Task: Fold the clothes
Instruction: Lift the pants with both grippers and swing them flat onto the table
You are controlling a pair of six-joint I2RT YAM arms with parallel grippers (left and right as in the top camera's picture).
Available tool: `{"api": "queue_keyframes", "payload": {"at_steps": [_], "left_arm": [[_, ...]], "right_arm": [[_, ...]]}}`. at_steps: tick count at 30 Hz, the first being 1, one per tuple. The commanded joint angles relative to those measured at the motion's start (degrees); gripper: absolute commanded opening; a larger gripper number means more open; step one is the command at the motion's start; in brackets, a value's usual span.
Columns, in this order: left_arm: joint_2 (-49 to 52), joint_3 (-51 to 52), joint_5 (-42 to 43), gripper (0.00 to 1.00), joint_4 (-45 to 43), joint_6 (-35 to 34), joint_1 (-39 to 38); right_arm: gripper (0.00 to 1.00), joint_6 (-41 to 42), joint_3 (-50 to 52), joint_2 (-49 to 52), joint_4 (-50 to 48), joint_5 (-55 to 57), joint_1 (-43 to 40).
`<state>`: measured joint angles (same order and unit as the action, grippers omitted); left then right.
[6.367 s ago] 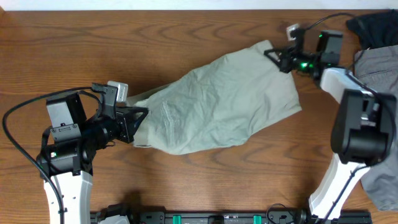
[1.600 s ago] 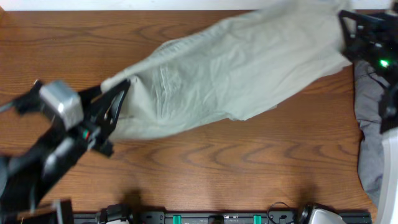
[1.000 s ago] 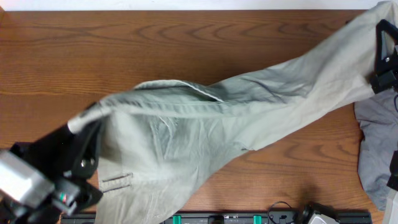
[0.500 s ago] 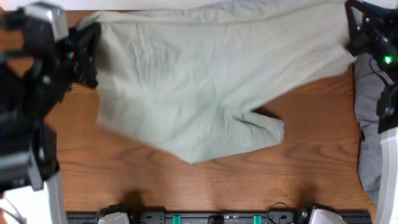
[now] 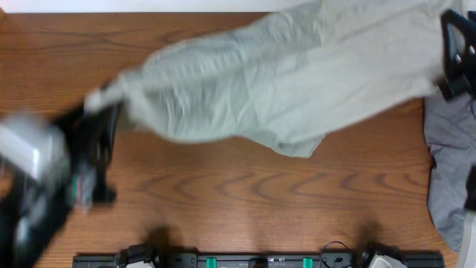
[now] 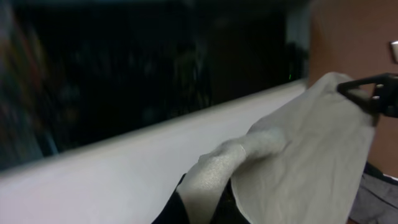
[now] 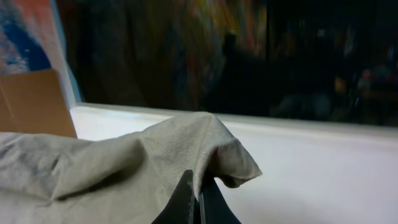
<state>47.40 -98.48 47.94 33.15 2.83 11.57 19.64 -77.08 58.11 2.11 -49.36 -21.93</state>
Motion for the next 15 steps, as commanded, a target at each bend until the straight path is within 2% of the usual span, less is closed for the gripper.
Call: {"api": "queue_keyframes", "payload": {"at_steps": [1,4,7,10,15], "left_arm": [[-3.3,-2.0,1.0,0.06,-0.6,-0.1,0.3],[-4.7,-3.0,-0.5,0.06,-0.6,0.0,0.3],[-4.3,-3.0,-5.4,0.06,1.5,1.7,0.3],[-1.8,-3.0,-11.3,0.06,6.1,4.7,0.3],[7.0,-3.0,-12.2,0.06,9.5,5.8,0.3]], "right_arm": [[0.01,1.2,-0.7,-4.7,0.3,-2.8,-2.8],[0.02,1.2,-0.7,-7.7,0.3,-2.8,-3.6],[0.02,1.1,-0.7,-8.2,1.1,-2.8,-3.6],[0.02,1.1,-0.7,-6.4,2.0,-2.8,-3.5],[0.03,1.2,-0.7,0.8,1.9,-3.4,-2.5]]}}
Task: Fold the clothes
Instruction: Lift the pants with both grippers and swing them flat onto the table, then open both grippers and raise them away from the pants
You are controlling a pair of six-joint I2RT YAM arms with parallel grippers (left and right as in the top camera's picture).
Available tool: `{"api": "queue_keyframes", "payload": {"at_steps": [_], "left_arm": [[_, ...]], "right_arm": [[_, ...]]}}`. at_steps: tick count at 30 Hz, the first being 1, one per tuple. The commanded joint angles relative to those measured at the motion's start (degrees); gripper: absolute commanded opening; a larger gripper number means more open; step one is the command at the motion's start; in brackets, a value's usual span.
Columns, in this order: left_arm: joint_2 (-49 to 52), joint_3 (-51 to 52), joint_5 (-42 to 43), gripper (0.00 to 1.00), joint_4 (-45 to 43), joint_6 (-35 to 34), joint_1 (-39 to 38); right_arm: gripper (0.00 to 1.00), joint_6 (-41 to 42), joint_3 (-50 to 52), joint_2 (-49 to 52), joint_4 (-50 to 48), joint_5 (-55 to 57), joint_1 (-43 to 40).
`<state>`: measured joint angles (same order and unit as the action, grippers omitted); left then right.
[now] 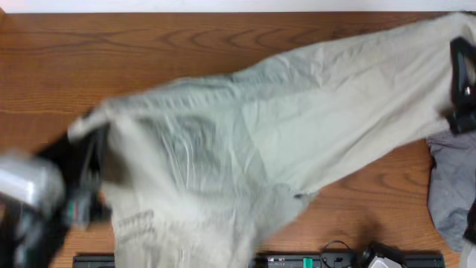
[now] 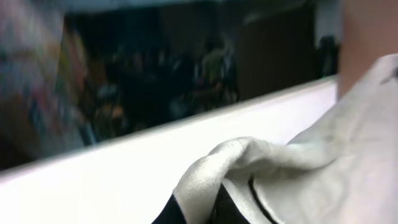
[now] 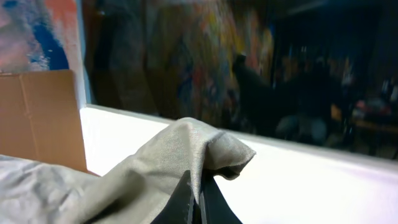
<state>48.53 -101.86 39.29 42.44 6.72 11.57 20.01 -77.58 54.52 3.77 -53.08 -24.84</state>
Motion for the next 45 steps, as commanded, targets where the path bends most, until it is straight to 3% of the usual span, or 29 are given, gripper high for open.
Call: {"api": "queue_keyframes", "payload": {"at_steps": [1,7,10,12,15,17,20,22,34,37,45], "left_arm": [[8.1,0.4,-3.5,0.06,0.5,2.2,0.3],[23.9,0.4,-0.8,0.06,1.1,3.7,0.2],[35.6,0.4,-0.1,0.06,1.2,5.6,-0.7],[41.6,0.4,-0.2,0.11,0.8,7.6,-1.1],[50.9,0.4,-3.0,0.47,-3.0,8.0,-1.0],[55.3,0.3,-4.5,0.71,-5.0,5.6,0.0],[56.6,0.4,-4.4,0.77,-3.7,2.4,2.2],[55.7,0.3,-4.4,0.78,-1.5,2.7,4.0],[47.6,0.4,-4.6,0.79,20.5,6.6,8.0],[47.8,1.3,-8.2,0.66,25.4,6.6,8.0],[48.2,13.1,-12.2,0.66,20.2,6.5,8.0]], "right_arm": [[0.03,0.8,-0.2,6.6,0.0,0.3,1.4],[0.03,0.7,-0.2,22.9,-3.4,0.3,9.5],[0.04,0.8,-0.2,35.4,-9.7,1.8,14.3],[0.06,0.8,-0.2,41.9,-13.8,4.0,16.2],[0.29,0.1,-0.2,51.3,-21.3,9.4,17.6],[0.72,0.1,-0.2,56.5,-25.2,12.6,17.2],[0.82,1.7,-0.2,59.8,-25.1,8.0,14.3],[0.99,1.8,-0.2,59.9,-23.4,2.5,12.2],[0.99,8.5,-0.2,54.3,-21.6,-15.7,4.6],[0.99,8.5,-0.2,51.0,-20.9,-17.0,4.7],[0.99,8.5,-0.2,38.4,-19.6,-19.2,4.7]]}}
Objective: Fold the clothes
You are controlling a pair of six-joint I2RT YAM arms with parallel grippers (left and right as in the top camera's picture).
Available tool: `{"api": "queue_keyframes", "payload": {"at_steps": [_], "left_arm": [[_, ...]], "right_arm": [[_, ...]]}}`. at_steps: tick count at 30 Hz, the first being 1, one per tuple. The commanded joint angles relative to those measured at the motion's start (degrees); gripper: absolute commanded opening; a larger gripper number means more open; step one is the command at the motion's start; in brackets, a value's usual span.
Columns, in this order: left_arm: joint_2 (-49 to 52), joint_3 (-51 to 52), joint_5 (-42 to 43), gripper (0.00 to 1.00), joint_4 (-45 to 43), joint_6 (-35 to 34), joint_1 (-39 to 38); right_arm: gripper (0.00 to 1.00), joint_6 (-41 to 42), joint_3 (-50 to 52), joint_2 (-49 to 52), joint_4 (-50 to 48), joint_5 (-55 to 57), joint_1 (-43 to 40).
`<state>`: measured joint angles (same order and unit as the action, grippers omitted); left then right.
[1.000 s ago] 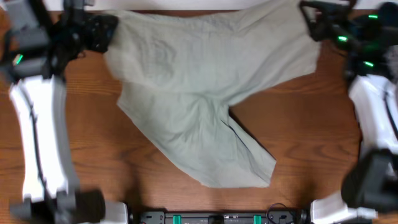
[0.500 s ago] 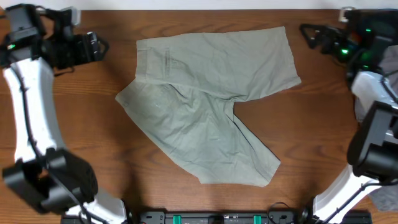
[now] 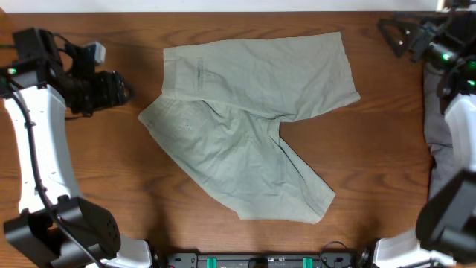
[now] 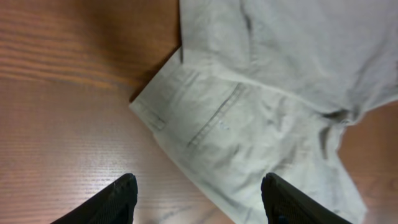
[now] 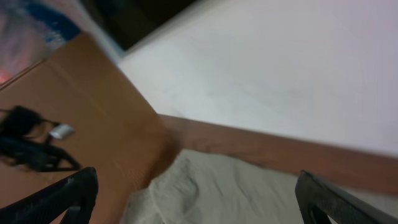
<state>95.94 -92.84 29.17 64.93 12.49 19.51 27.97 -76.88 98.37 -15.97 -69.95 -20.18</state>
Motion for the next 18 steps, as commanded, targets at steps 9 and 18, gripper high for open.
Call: {"api": "queue_keyframes", "payload": {"at_steps": [9,18], "left_arm": [[3.9,18.1,-1.8,0.66,-18.1,0.5,0.0],[5.9,19.8,-1.7,0.66,-19.0,0.3,0.0]], "right_arm": [[0.99,-2.4,-0.9,-15.6,-6.1,-2.4,2.2],[0.99,0.1,-4.8,-18.2,0.7,27.8,4.9]]}}
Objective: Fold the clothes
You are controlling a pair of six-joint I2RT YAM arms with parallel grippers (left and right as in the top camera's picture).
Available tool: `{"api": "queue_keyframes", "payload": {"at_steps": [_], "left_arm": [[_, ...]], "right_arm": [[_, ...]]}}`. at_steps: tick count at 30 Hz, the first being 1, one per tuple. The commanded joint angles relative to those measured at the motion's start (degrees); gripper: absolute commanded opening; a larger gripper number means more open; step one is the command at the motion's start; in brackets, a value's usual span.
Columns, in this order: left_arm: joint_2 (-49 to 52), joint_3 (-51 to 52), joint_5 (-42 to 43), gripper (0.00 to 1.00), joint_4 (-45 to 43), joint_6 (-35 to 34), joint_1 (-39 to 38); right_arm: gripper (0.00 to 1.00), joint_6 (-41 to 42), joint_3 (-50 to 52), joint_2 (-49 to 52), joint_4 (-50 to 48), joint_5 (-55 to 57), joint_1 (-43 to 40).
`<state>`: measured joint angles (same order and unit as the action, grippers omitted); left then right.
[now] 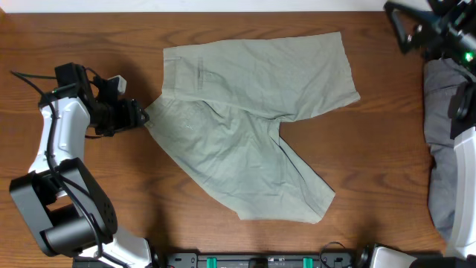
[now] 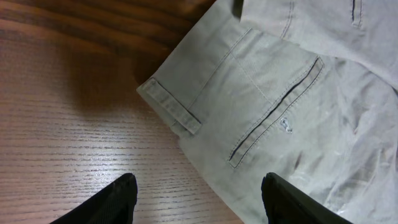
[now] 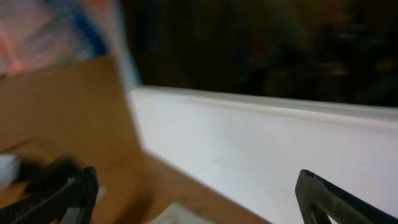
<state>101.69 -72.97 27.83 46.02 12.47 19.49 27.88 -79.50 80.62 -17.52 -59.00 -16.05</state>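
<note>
Pale grey-green shorts [image 1: 245,126] lie spread flat on the wooden table [image 1: 387,156], waistband at the left, one leg reaching to the upper right, the other to the lower right. My left gripper [image 1: 140,114] is open just left of the waistband corner [image 2: 171,106], low over the table, with nothing between its fingers [image 2: 112,202]. The back pocket slit [image 2: 273,121] shows in the left wrist view. My right gripper [image 1: 405,26] is open and empty at the far right corner, raised, facing the wall.
A darker grey garment [image 1: 450,149] lies in a heap at the table's right edge. A black bar [image 1: 260,260] runs along the front edge. Bare wood surrounds the shorts on the left and lower right.
My left gripper has moved from the upper left down and right to the waistband corner, still open. My right gripper has shifted slightly at the far right corner. The shorts lie unchanged.
Both grippers held the shorts by their ends, stretched in the air over the table. Then the shorts hung lower and wider. Later they lay flat and both grippers were open and apart from them. Now the left gripper is by the waistband.
</note>
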Motion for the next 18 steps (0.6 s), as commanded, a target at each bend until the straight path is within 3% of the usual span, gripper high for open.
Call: {"api": "queue_keyframes", "payload": {"at_steps": [1,5,9,13,18], "left_arm": [[0.1,0.0,-0.4,0.66,-0.1,0.3,0.0],[0.1,0.0,-0.4,0.66,-0.1,0.3,0.0],[0.1,0.0,-0.4,0.66,-0.3,0.3,0.0],[0.2,0.1,-0.5,0.66,-2.1,0.4,0.0],[1.7,0.5,-0.7,0.67,-5.1,0.4,0.0]], "right_arm": [[0.99,0.4,-2.7,-0.4,3.7,21.4,0.8],[0.99,-4.2,-7.4,-0.3,17.6,39.3,0.8],[0.99,-14.9,-10.4,0.0,36.3,42.8,0.8],[0.99,-20.0,-10.4,0.8,52.5,46.5,0.9],[0.99,-18.1,-10.4,2.1,57.2,44.2,1.2]]}}
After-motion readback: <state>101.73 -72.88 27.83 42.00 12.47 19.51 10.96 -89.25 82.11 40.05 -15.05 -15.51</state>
